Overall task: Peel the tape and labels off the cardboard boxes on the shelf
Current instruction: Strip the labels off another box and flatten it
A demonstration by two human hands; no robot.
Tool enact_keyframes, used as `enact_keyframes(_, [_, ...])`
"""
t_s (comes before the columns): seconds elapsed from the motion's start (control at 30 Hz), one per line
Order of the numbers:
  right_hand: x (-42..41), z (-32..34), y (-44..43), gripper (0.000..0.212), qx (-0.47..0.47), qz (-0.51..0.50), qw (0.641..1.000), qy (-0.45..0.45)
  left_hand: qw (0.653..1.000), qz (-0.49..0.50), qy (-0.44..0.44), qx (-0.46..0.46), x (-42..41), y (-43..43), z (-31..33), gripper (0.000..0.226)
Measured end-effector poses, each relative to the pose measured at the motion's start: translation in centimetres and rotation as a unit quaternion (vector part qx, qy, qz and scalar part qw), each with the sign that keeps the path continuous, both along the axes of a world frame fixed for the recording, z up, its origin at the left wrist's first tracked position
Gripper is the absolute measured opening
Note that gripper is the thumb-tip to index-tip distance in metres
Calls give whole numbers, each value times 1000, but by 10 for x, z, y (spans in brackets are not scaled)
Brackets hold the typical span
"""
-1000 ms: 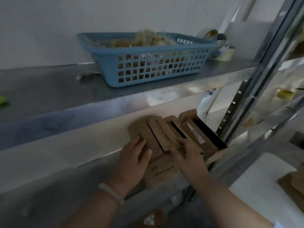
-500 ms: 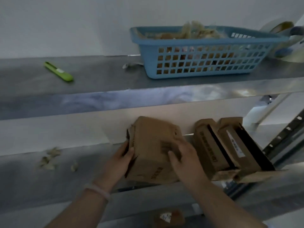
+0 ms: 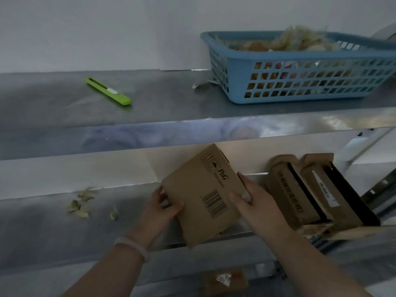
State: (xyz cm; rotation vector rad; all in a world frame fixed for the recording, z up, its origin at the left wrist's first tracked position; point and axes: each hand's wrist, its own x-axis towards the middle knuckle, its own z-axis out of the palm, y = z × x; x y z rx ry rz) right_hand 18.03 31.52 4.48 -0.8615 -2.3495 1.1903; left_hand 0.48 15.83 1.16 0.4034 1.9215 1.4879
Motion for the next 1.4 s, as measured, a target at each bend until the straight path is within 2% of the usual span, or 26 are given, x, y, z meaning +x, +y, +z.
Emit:
enact_keyframes(0.07, [-4, 1, -3, 39, 44, 23, 999, -19, 990, 13, 136, -38, -17, -6, -4, 110])
enact_keyframes(0.13, [-8, -1, -5, 51, 65, 41, 996, -36, 966, -26, 247, -72, -30, -13, 0, 123])
enact_keyframes(0.2, [-12, -1, -13, 60, 92, 78, 992, -40, 969, -97, 226, -27, -39, -18, 8, 118])
enact_keyframes(0.27, [-18, 0, -21, 64, 125, 117, 985, -29, 966, -138, 217, 10, -42, -21, 14, 95])
enact_keyframes(0.37, [-28, 4, -25, 64, 192, 165, 967, -40, 967, -101, 232, 42, -46, -32, 13, 70])
enact_keyframes(0.53, [-43, 1, -27, 61, 275, 217, 936, -36, 972, -18, 208, 107, -36, -56, -6, 64])
enact_keyframes(0.73, [-64, -18, -32, 60, 312, 247, 917, -26, 978, 26, 184, 94, -33, -77, -28, 65])
enact_keyframes(0.83, [-71, -28, -33, 62, 354, 258, 899, -24, 974, 48, 201, 94, -37, -84, -33, 57])
enact_keyframes(0.9, [-72, -33, -36, 61, 352, 240, 905, -13, 973, 45, 211, 85, -39, -86, -36, 49])
enact_keyframes(1.0, [-76, -32, -47, 44, 331, 201, 922, 19, 975, 47, 200, 87, -42, -87, -39, 50])
enact_keyframes(1.07, [-86, -28, -58, 42, 349, 167, 922, 1, 977, 53, 189, 88, -45, -87, -39, 48])
enact_keyframes(1.17, [-100, -32, -72, 54, 440, 123, 888, -49, 978, 58, 189, 72, -51, -88, -38, 48])
enact_keyframes(1.23, [-101, -41, -76, 55, 479, 126, 867, -51, 978, 53, 195, 53, -54, -91, -37, 49])
enact_keyframes(1.4, [-100, -44, -68, 53, 495, 139, 857, -21, 979, 33, 196, 33, -58, -97, -30, 44])
